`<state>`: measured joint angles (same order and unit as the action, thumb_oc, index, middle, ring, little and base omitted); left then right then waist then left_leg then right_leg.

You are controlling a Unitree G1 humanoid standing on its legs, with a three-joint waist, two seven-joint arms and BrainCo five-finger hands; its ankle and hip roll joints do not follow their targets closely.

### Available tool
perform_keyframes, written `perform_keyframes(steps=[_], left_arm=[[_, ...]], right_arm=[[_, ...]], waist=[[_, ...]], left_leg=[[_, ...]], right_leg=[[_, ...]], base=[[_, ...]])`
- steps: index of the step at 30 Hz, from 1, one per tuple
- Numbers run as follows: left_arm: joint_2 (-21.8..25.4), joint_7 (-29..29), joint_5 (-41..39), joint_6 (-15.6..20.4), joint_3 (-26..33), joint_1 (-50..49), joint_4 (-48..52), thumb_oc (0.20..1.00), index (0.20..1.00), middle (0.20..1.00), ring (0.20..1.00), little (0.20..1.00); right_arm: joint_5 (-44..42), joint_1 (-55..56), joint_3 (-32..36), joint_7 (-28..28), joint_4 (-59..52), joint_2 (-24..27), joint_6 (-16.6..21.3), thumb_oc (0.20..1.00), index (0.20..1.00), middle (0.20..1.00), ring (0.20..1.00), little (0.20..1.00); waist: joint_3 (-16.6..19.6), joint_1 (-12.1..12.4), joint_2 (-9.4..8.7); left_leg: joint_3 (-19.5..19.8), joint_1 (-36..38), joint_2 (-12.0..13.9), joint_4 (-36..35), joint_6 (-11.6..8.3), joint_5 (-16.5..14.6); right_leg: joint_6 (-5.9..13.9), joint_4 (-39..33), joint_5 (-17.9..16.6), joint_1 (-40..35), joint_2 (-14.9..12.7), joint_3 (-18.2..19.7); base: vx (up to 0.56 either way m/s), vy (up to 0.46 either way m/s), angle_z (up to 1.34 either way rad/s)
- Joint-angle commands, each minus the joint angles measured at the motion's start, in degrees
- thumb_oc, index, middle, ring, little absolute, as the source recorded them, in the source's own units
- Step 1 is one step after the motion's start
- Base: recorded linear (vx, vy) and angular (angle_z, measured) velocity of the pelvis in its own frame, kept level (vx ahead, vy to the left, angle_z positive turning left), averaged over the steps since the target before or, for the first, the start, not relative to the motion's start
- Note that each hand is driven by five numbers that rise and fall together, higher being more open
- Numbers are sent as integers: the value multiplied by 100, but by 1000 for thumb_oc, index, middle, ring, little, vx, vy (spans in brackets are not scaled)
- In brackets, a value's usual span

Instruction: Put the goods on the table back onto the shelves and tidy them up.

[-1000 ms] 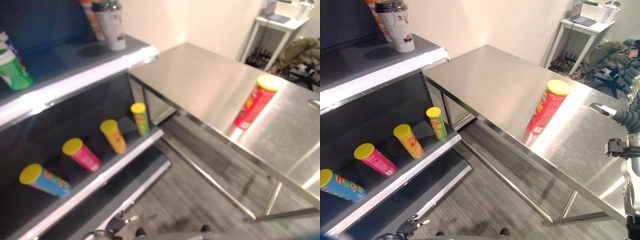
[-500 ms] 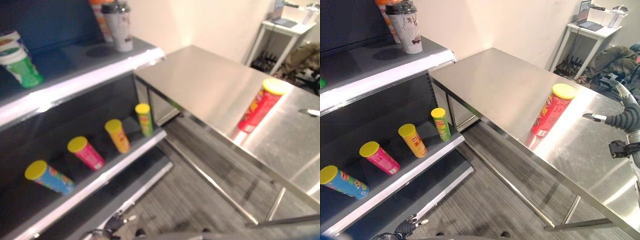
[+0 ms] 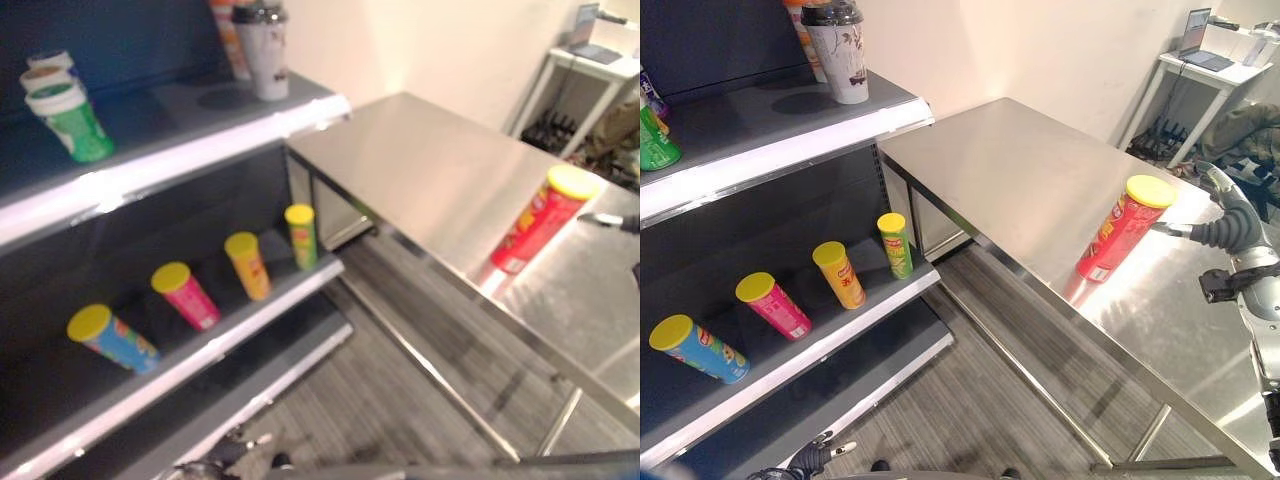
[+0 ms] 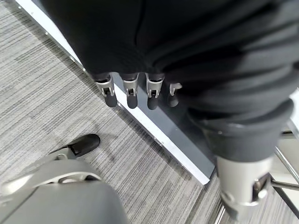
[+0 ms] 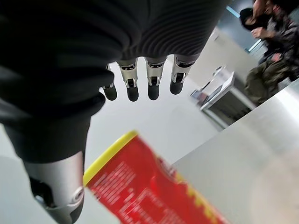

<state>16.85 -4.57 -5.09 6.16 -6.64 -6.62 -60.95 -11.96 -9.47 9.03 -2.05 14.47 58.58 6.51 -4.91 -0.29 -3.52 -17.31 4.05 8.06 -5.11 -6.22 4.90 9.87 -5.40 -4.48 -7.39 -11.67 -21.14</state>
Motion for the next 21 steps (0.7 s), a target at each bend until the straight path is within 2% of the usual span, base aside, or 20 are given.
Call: perform_keyframes(steps=[1, 11, 21], left_arm=[[195, 55, 101, 117, -197, 348, -141, 1000, 1000, 1000, 1000, 1000], [177, 69, 115, 90, -256, 331, -182, 1000, 1000, 1000, 1000, 1000], [189, 107, 121, 64, -254, 349, -209, 1000, 1000, 1000, 1000, 1000]], right_arm=[[-22, -649, -177, 111, 161, 420, 89, 1000, 1000, 1000, 1000, 1000], [171, -934, -705, 32, 576, 493, -71, 1000, 1000, 1000, 1000, 1000], [134, -1175, -929, 36, 750, 320, -169, 1000, 1000, 1000, 1000, 1000]], waist=[[35, 274, -90], [15, 370, -140], [17, 432, -147]], left_leg=[[-409, 256, 47, 93, -181, -374], [-301, 227, 78, 85, -197, -339], [-277, 240, 61, 68, -186, -348]], right_leg=[[-2, 170, 479, -71, -3, -294], [-36, 155, 493, -110, 30, -382], [-32, 145, 471, -132, 13, -425]], base=[[-10, -22, 10], [-6, -9, 7], [0, 0, 0]])
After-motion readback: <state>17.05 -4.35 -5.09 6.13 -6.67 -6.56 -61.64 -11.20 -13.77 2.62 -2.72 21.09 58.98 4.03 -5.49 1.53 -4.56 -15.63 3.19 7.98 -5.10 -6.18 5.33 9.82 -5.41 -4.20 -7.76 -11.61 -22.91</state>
